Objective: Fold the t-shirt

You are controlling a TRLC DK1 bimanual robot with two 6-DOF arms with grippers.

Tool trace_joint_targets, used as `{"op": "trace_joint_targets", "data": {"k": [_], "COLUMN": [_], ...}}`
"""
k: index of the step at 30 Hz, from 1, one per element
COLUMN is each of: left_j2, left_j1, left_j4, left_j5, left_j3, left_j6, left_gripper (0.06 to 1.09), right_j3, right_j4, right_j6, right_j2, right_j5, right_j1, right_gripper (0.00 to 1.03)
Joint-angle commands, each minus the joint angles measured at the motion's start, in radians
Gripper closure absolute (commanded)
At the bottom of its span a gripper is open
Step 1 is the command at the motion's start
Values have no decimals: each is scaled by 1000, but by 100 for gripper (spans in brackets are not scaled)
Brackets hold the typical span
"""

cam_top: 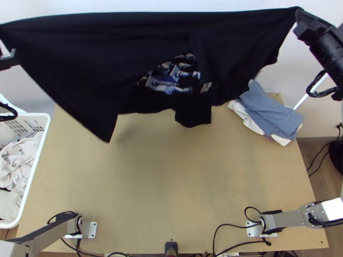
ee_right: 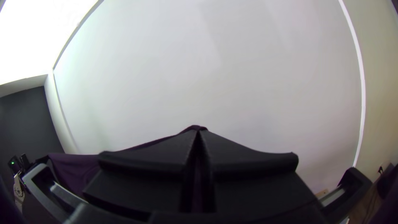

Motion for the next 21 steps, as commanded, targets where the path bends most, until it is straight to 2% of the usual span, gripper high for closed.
{"op": "trace_joint_targets", "data": {"k": [1, 11, 21], "left_j2": [-47, -223, -323], "left_j1": [18, 62, 62], "left_j4": [24, 25, 8], "left_j5": [-42, -63, -69], "left_j3": [27, 31, -9], "left_j6": [-3, -6, -6], "left_gripper": [105, 105, 105], "right_j3": [7, -125, -125], "right_j4": [52, 36, -40], "right_j6": [-18, -81, -102], "right_j2": [-123, -455, -557], "right_j5": [35, 35, 35], "right_j1": [-10, -13, -10], "right_gripper": [100, 100, 100]}}
